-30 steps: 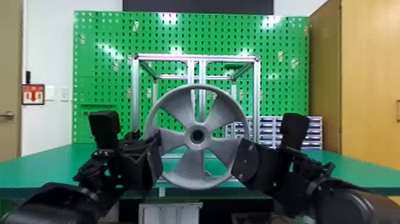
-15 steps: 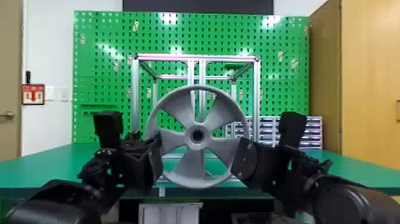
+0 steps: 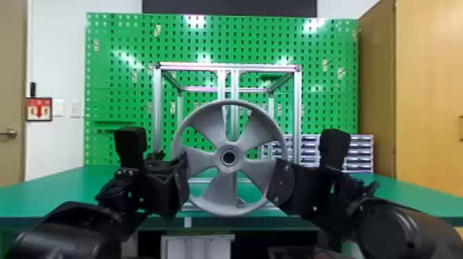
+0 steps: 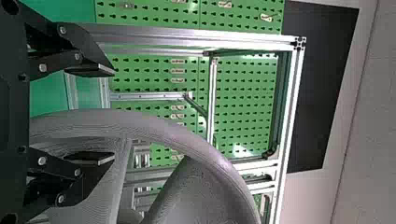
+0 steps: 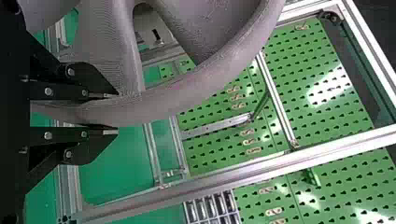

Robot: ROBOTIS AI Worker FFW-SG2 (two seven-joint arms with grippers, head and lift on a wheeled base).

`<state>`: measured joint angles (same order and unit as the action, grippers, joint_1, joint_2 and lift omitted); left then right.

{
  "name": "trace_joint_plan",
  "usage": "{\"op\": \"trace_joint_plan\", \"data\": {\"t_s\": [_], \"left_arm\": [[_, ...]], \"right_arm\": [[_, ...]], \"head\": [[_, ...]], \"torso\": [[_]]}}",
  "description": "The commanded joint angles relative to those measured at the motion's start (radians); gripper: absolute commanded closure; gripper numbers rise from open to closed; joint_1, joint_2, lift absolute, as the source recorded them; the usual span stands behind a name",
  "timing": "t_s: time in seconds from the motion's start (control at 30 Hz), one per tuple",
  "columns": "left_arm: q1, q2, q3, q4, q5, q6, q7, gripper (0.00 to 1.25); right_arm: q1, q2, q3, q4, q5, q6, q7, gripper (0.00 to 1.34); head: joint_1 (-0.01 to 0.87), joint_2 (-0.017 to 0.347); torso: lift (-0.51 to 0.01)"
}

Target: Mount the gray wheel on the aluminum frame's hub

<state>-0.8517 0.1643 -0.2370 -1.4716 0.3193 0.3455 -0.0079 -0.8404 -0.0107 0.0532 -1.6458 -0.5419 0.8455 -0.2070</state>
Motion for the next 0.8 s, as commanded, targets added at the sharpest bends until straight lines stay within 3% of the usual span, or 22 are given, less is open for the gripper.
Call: {"op": "trace_joint_plan", "data": {"t_s": [0.0,0.77], "left_arm": [[-0.023,-0.002,-0.005,0.031,-0.011,-0.005,-0.001,0.6],[-0.059,-0.02,0.002,0.111,-0.04,-0.036,0.0,0.6]], "right_arm": [[-0.019,0.001,0.004,0.023,0.011,0.001,0.0,1.14],[-0.052,0.012,0.0,0.098,0.03,-0.023,0.0,1.14]], "head": [[-0.005,0.006],[-0.005,0.006]], "torso": [[-0.499],[-0.499]]}}
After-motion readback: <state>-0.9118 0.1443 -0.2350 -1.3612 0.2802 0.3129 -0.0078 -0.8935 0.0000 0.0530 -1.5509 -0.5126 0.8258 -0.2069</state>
